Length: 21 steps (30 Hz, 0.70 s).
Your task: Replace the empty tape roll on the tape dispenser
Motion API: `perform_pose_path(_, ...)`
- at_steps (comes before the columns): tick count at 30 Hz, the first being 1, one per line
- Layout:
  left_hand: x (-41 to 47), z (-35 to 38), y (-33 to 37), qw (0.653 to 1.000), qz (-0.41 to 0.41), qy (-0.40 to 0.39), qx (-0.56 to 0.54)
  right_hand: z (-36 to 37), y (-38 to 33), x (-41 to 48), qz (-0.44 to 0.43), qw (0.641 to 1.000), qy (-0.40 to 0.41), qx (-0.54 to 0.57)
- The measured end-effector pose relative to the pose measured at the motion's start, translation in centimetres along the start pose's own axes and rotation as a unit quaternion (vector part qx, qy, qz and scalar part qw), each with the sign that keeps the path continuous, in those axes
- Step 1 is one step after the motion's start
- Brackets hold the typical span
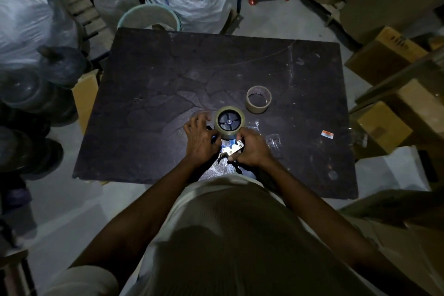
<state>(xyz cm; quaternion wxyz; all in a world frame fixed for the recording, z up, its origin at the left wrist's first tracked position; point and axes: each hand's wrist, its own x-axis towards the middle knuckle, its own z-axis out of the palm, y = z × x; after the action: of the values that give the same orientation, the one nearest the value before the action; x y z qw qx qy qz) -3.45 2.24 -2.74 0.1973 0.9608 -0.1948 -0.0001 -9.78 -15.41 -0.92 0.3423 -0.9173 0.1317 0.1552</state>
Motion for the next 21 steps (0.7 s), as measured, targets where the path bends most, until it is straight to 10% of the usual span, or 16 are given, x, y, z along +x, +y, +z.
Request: perform_pose_path(21, -1.6, -0.7, 0.0, 0.999, 0.031, -0.026, 0.031, 0.4, -0.5, -1.1, -0.002, 0.999, 0.037, -0.010)
